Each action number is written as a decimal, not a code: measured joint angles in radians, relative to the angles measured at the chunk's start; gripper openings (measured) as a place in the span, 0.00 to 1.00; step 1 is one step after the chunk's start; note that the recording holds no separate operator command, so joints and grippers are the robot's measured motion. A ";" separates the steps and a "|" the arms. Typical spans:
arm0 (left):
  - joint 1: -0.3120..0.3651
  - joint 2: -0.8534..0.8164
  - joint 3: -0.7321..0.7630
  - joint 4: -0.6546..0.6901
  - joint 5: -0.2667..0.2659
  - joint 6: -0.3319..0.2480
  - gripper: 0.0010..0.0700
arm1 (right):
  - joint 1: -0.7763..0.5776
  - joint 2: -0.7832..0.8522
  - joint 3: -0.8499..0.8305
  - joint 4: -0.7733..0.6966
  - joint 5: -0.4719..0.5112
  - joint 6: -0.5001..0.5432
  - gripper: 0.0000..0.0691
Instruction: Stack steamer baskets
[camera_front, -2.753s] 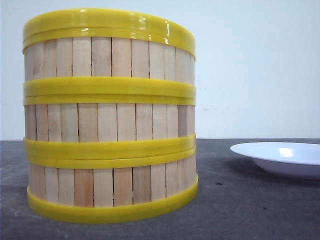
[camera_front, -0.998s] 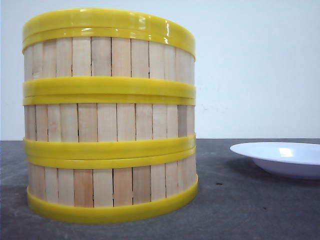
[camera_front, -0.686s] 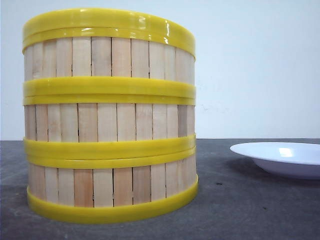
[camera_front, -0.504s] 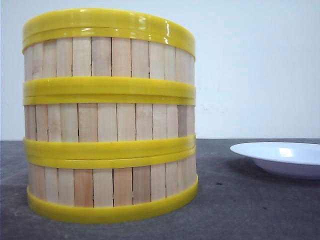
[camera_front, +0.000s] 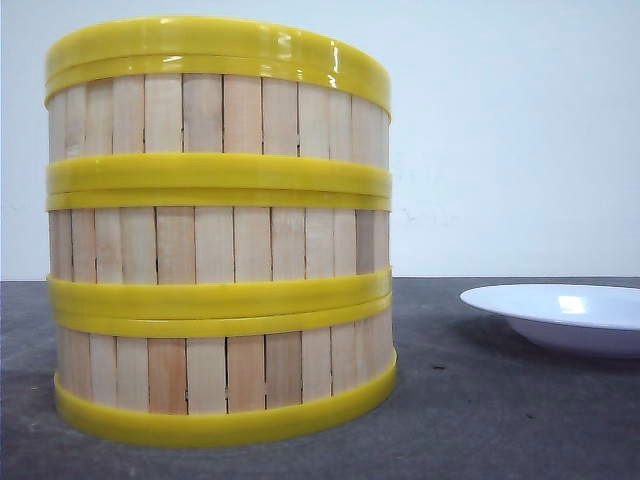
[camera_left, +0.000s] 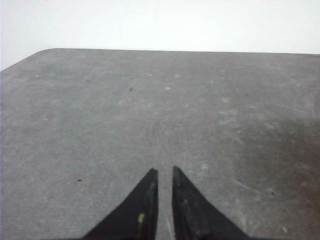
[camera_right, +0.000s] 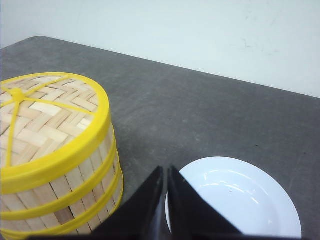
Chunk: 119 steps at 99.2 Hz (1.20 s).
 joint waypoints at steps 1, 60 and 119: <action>0.000 0.000 0.000 0.000 0.000 0.000 0.02 | 0.000 0.000 0.000 0.000 0.000 0.000 0.01; 0.000 0.000 0.000 0.000 0.000 0.000 0.02 | 0.000 0.000 0.000 0.000 0.000 0.000 0.01; 0.000 0.000 0.000 0.000 0.000 0.000 0.02 | -0.457 0.000 -0.008 0.022 -0.129 -0.064 0.01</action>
